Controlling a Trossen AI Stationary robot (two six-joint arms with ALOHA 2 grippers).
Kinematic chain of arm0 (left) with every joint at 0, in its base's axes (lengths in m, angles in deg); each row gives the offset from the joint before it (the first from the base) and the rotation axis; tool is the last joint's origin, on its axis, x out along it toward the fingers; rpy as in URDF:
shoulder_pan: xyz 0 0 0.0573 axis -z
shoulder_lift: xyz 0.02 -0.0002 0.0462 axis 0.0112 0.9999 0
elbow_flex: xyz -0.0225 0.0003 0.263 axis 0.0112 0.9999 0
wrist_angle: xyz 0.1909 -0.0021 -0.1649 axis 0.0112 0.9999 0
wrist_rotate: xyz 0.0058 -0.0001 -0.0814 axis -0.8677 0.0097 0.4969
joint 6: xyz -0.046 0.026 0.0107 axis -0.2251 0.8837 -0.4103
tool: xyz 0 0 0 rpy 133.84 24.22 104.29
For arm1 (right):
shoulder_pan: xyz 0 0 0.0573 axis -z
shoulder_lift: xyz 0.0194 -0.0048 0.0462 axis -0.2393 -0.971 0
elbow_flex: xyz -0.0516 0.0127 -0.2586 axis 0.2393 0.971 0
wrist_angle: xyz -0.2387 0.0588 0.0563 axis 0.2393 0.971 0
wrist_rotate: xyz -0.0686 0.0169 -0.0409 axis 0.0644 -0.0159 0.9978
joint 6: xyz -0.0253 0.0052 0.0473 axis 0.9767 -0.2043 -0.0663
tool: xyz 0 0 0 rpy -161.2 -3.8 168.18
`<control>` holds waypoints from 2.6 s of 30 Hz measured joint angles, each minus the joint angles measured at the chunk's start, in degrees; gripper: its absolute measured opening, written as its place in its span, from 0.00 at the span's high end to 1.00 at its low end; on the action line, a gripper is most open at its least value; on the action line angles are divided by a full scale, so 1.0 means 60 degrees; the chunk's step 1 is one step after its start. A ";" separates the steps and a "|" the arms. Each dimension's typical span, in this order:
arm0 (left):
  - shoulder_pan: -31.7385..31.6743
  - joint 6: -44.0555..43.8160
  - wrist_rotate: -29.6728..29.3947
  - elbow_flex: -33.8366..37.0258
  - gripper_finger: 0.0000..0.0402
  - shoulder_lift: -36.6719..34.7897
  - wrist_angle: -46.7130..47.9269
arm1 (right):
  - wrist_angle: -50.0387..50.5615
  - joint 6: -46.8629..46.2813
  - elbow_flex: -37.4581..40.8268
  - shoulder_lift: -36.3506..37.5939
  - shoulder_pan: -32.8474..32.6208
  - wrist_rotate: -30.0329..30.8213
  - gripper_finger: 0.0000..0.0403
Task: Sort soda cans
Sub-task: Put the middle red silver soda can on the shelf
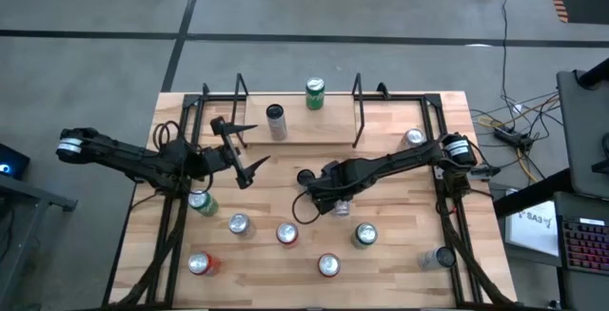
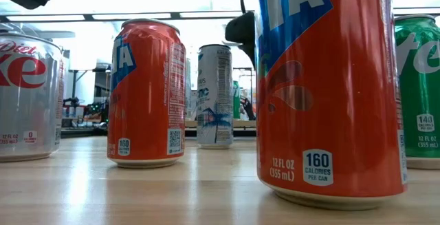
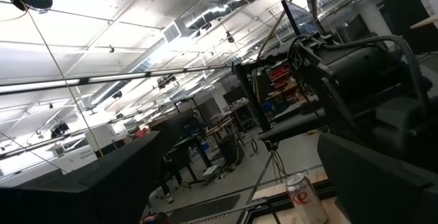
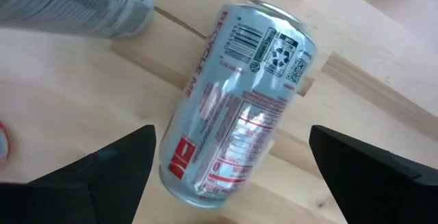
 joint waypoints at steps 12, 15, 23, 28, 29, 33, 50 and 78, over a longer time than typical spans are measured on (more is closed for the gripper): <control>0.0000 0.0000 0.0000 0.0000 0.07 0.0007 0.0000 | -0.0665 -0.0195 0.0654 -0.0007 -0.0130 0.0126 0.07; 0.0000 0.0000 0.0000 0.0000 0.07 0.0007 0.0000 | -0.1229 -0.0186 0.0932 -0.0007 -0.0130 0.0128 0.07; 0.0000 0.0000 0.0000 0.0000 0.07 0.0007 0.0000 | -0.1477 -0.0278 0.1528 -0.0007 -0.0114 0.0121 0.07; 0.0000 0.0000 0.0000 0.0000 0.07 0.0004 0.0000 | -0.1507 -0.0284 0.1939 -0.0007 -0.0108 0.0117 0.07; 0.0000 0.0000 0.0000 0.0000 0.07 0.0004 0.0000 | -0.1507 -0.0302 0.2022 -0.0007 -0.0108 0.0117 0.07; 0.0000 0.0000 0.0000 0.0000 0.07 0.0004 0.0000 | -0.1738 -0.0267 0.2348 -0.0007 -0.0108 0.0053 0.08; 0.0000 0.0039 0.0002 0.0000 0.07 0.0011 0.0024 | -0.1089 0.1159 0.2691 0.0305 0.0135 -0.0054 0.29; 0.0000 -0.4775 0.1792 0.0000 0.07 0.1431 -0.2615 | -0.4750 0.9467 0.4510 0.5157 -0.1269 0.9018 0.29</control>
